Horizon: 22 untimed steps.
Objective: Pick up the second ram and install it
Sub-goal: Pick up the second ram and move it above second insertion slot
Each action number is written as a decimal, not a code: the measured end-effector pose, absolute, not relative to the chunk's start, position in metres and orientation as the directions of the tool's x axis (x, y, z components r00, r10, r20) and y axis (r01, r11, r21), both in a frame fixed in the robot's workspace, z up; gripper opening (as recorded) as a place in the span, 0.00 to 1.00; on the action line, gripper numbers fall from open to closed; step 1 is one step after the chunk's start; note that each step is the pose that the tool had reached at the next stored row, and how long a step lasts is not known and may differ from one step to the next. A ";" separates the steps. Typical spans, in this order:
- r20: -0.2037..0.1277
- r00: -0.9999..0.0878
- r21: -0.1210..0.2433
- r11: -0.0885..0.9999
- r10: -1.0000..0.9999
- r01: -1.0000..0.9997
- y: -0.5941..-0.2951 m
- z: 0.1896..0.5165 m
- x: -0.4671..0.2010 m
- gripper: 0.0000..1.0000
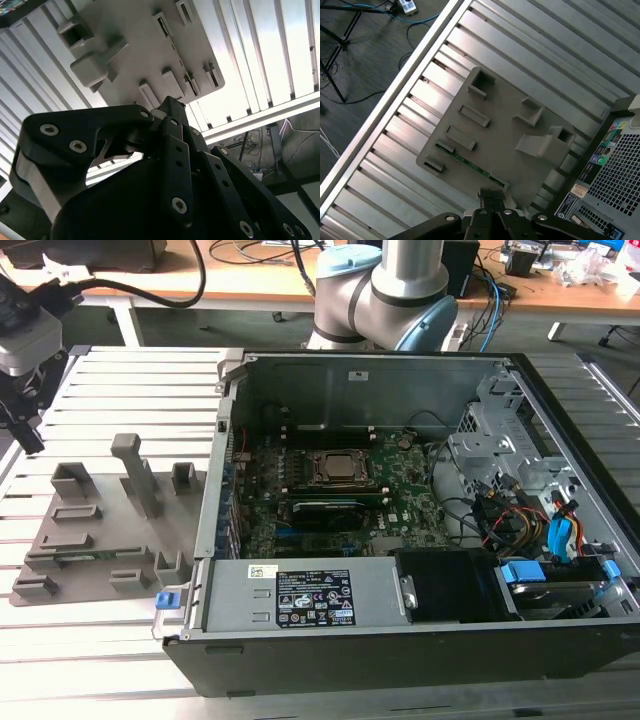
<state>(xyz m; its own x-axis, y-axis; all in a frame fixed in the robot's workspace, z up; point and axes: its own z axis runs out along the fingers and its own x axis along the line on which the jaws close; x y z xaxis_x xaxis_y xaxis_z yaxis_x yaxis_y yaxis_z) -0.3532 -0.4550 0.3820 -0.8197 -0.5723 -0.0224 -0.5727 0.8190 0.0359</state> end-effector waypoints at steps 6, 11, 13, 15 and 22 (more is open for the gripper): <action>-0.022 -0.789 0.036 0.788 -0.614 -0.614 -0.455 0.382 -0.353 0.11; -0.022 -0.754 0.036 0.753 -0.657 -0.657 -0.455 0.382 -0.353 0.11; -0.022 -0.745 0.036 0.744 -0.667 -0.667 -0.455 0.382 -0.353 0.11; -0.022 -0.733 0.036 0.732 -0.680 -0.680 -0.455 0.382 -0.353 0.11; -0.022 -0.693 0.036 0.692 -0.721 -0.721 -0.455 0.382 -0.353 0.11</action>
